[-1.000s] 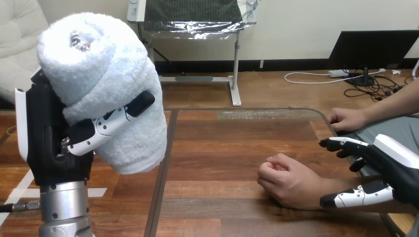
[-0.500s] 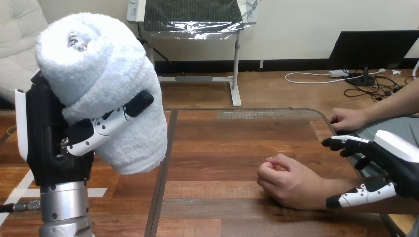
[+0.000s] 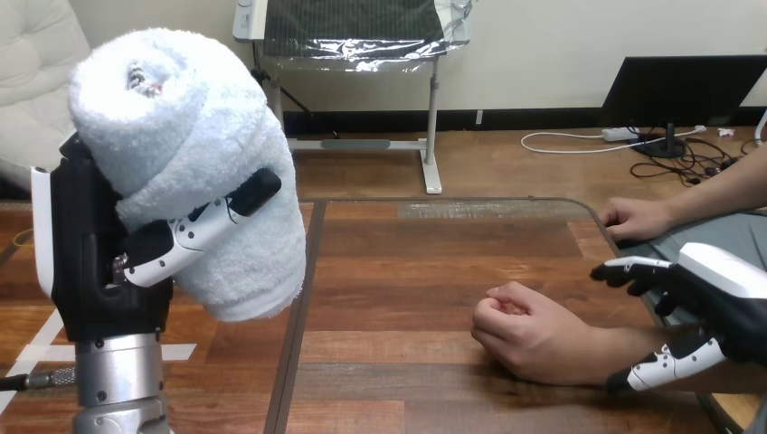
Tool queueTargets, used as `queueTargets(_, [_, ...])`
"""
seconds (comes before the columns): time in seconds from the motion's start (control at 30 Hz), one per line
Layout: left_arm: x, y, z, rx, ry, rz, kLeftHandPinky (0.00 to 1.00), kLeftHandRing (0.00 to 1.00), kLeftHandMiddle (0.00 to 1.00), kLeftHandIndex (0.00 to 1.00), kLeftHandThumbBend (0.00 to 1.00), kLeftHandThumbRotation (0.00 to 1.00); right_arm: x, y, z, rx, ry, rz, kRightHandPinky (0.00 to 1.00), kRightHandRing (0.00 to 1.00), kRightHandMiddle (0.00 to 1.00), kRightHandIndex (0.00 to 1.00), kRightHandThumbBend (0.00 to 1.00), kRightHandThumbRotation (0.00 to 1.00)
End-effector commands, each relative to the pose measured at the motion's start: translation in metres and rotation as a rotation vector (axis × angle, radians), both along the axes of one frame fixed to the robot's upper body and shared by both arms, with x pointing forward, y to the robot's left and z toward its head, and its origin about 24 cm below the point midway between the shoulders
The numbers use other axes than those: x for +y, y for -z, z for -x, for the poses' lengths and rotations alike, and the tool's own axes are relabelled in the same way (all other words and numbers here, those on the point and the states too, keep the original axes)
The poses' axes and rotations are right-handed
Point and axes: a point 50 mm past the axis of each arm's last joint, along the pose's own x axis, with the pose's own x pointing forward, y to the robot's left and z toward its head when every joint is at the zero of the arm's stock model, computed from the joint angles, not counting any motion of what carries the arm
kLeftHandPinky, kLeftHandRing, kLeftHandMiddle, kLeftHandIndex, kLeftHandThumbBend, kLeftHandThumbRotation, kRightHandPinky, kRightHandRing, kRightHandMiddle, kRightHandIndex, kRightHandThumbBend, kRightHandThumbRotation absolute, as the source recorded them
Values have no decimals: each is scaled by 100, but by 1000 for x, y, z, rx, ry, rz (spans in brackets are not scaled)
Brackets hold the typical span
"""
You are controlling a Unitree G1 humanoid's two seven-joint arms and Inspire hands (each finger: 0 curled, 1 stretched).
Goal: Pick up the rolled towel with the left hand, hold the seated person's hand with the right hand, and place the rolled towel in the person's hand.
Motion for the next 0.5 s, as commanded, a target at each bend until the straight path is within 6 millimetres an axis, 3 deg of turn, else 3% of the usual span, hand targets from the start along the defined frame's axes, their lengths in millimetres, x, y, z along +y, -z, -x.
queueTargets(0.0, [-1,-15,-5,-78,3,-1,18,24,32,37,47,0,-1,-23,-17,-75,-21,55,70,83,85,86,100,28])
queueTargets(0.27, [0,-14,-5,-80,-1,-3,18,24,32,36,47,0,-2,-21,-21,-56,-28,96,72,83,84,85,100,26])
queueTargets(0.47, [0,-14,-5,-84,5,4,18,24,32,36,46,0,-3,-19,-24,-28,-22,134,68,83,85,85,100,23])
